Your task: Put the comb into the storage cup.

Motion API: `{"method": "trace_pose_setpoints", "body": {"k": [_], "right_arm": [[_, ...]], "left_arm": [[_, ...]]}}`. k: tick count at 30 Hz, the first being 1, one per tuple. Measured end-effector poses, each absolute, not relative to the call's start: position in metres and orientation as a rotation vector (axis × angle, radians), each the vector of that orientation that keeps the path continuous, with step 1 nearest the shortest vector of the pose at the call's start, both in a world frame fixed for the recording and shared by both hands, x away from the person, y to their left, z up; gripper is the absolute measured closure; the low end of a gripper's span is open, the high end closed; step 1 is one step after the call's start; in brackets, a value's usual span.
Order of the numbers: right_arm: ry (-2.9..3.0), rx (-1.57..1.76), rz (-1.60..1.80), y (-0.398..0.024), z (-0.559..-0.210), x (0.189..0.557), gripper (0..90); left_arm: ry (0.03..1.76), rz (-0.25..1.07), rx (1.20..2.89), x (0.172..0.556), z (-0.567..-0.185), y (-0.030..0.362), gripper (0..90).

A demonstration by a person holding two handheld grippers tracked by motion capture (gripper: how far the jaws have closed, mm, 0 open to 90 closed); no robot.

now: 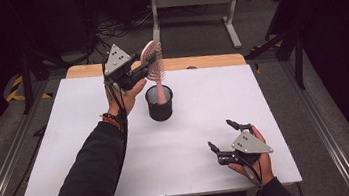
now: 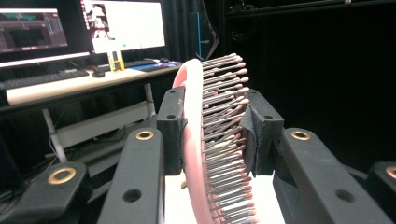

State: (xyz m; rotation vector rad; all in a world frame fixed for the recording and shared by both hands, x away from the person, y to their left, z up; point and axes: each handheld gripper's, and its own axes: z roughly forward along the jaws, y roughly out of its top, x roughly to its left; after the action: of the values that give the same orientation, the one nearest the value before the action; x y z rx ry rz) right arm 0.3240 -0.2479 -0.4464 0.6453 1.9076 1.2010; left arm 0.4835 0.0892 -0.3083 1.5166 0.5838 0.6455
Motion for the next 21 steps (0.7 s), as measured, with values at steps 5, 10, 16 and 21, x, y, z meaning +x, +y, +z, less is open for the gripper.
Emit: {"method": "trace_pose_setpoints", "body": {"k": [5, 10, 16, 21], "right_arm": [[1.914, 0.639, 1.187, -0.246, -0.447, 0.324, 11.5], [1.915, 0.641, 1.184, -0.246, -0.447, 0.324, 11.5], [1.921, 0.642, 1.179, -0.245, -0.448, 0.325, 11.6], [1.923, 0.642, 1.178, -0.245, -0.448, 0.325, 11.6]], "left_arm": [[0.608, 0.611, 1.514, 0.485, -0.321, 0.091, 64.8], [0.619, 0.595, 1.536, 0.484, -0.331, 0.09, 64.6], [0.63, 0.576, 1.571, 0.485, -0.343, 0.087, 64.5], [0.638, 0.57, 1.572, 0.485, -0.347, 0.086, 64.5]]}}
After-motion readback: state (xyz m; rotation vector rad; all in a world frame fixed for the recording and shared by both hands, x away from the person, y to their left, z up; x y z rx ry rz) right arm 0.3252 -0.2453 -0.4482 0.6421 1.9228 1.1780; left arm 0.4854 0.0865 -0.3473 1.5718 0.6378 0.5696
